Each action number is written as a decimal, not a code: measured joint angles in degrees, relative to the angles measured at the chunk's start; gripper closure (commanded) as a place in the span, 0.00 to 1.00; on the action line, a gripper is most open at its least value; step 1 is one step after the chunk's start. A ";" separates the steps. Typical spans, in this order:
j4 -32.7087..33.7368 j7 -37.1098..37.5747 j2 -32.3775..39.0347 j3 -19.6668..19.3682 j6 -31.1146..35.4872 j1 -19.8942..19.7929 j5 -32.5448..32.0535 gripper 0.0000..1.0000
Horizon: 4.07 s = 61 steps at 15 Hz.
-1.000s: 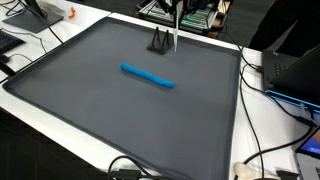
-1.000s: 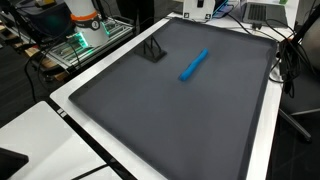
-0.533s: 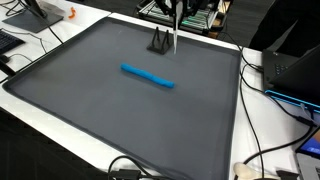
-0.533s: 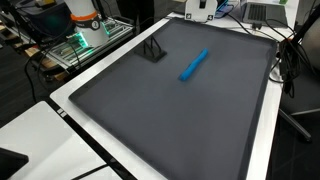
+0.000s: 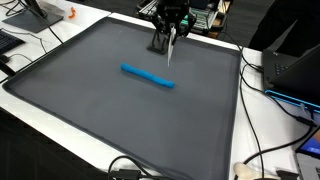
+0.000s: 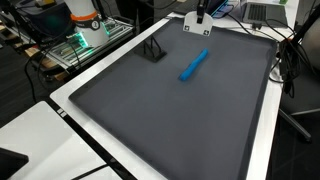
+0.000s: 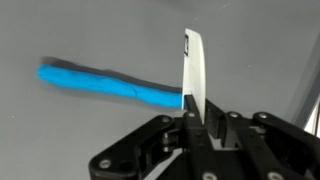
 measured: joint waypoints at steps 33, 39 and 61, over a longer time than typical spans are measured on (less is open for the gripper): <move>5.71 10.40 13.22 -2.60 15.60 3.42 -3.43 0.98; 6.01 10.40 14.20 -2.91 16.28 3.60 -4.38 0.98; 3.71 10.34 14.56 -2.99 18.61 4.21 -4.70 0.98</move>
